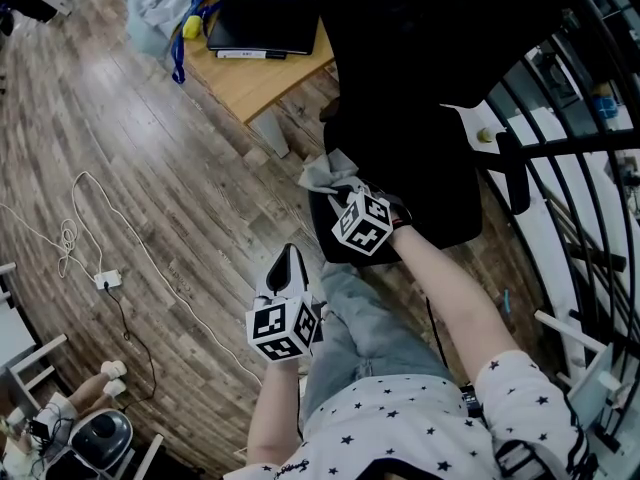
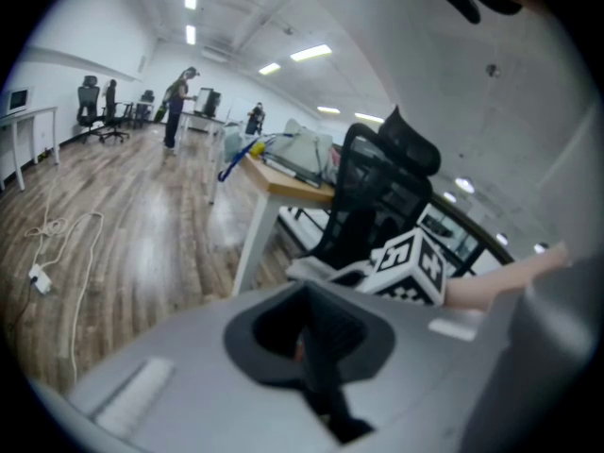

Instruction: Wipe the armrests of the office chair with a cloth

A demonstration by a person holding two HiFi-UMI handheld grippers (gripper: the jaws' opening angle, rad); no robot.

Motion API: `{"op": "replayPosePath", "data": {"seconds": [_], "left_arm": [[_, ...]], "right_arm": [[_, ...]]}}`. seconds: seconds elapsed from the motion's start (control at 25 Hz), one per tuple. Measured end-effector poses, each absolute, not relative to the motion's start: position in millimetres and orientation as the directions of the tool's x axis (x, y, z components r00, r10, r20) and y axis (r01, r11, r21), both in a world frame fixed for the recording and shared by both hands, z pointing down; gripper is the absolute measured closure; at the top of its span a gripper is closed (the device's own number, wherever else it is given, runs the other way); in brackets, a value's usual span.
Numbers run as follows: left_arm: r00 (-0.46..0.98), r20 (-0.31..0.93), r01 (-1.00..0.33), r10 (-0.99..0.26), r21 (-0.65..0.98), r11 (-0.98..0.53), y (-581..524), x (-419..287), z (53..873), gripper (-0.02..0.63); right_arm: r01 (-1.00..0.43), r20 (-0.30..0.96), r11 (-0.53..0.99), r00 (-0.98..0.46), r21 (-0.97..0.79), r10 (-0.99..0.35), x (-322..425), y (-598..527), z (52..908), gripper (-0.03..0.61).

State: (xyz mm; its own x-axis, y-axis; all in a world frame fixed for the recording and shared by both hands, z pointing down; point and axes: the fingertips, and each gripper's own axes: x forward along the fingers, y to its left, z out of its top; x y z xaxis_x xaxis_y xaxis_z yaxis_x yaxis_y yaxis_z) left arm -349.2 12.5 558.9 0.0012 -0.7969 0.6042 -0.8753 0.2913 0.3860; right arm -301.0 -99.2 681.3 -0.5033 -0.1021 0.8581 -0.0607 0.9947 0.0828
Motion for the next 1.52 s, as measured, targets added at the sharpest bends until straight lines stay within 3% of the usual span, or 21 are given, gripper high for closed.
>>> {"op": "replayPosePath", "data": {"seconds": [1.52], "left_arm": [[0.01, 0.56, -0.89, -0.829, 0.383, 0.248, 84, -314, 538, 0.607]], "right_arm": [[-0.106, 0.862, 0.994, -0.499, 0.04, -0.088, -246, 15, 678, 0.551]]}}
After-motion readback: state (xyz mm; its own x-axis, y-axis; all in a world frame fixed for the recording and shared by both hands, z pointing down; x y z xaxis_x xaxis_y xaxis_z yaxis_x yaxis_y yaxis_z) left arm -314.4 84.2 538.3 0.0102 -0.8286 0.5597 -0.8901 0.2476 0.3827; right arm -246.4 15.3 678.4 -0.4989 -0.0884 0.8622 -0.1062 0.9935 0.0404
